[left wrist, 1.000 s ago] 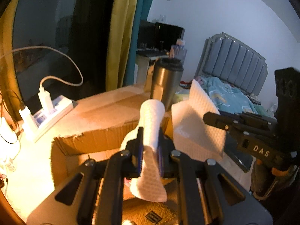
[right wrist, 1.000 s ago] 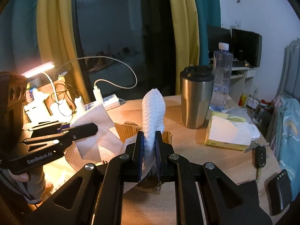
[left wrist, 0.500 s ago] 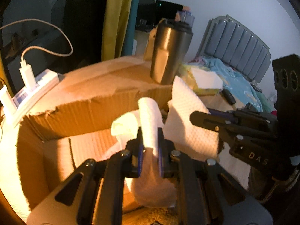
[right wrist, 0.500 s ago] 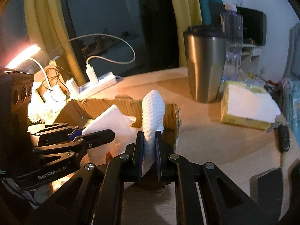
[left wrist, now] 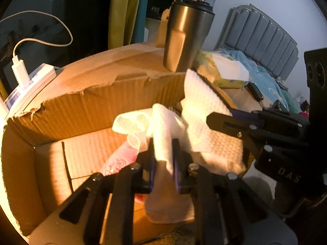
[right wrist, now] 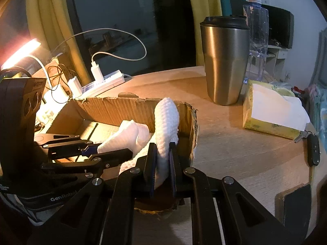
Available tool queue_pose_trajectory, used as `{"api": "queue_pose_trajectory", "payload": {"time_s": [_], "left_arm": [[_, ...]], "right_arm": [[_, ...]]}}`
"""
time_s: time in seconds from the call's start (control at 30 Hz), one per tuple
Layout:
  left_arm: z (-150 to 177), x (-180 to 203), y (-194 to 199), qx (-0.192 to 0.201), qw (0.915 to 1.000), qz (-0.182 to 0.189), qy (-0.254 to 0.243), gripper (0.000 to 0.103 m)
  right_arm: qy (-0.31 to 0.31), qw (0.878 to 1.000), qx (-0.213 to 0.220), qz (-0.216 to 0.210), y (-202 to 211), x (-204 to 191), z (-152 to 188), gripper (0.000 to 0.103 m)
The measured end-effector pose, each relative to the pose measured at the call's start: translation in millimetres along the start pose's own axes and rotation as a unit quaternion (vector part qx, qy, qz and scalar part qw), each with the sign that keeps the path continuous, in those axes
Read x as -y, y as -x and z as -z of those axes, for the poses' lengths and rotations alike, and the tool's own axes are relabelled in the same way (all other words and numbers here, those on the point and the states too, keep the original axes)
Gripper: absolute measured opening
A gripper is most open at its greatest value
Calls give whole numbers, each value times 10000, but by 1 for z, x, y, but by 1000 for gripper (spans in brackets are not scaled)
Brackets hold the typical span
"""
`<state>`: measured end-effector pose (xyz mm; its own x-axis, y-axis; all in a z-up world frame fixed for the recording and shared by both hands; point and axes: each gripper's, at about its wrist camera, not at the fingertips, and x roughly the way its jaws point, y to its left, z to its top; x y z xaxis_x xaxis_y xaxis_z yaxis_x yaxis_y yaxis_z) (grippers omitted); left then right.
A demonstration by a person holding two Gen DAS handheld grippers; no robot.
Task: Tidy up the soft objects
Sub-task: 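Open both tools to drop the towels into the box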
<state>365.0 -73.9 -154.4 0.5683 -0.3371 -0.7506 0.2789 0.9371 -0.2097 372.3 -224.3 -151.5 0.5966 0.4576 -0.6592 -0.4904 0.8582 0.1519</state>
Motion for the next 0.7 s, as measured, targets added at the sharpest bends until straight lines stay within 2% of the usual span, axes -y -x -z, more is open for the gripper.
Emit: {"api": "queue_pose_trajectory", "payload": {"time_s": [0.17, 0.3, 0.33, 0.37, 0.43, 0.57, 0.7], "left_arm": [[-1, 0, 1, -35, 10000, 40, 28, 24], [-3, 1, 6, -60, 10000, 29, 6, 35], [-3, 1, 9, -37, 10000, 14, 11, 41], [-3, 1, 11, -17, 10000, -25, 31, 53], [-4, -3, 17, 13, 9999, -80, 115, 65], [-2, -12, 30, 102, 9993, -85, 359, 66], [0, -13, 40, 189, 9992, -61, 360, 69]], "right_arm": [[-46, 10000, -23, -12, 0, 0, 0, 18], [27, 9999, -65, -93, 4, -5, -2, 37], [46, 10000, -40, -46, 7, -6, -2, 41], [48, 10000, -15, -5, 10, -7, -2, 44], [-9, 10000, 40, -1, 16, -5, -3, 50], [-26, 10000, 76, 48, 24, -4, -1, 51], [-52, 9997, 160, 154, 34, -5, 2, 51]]}}
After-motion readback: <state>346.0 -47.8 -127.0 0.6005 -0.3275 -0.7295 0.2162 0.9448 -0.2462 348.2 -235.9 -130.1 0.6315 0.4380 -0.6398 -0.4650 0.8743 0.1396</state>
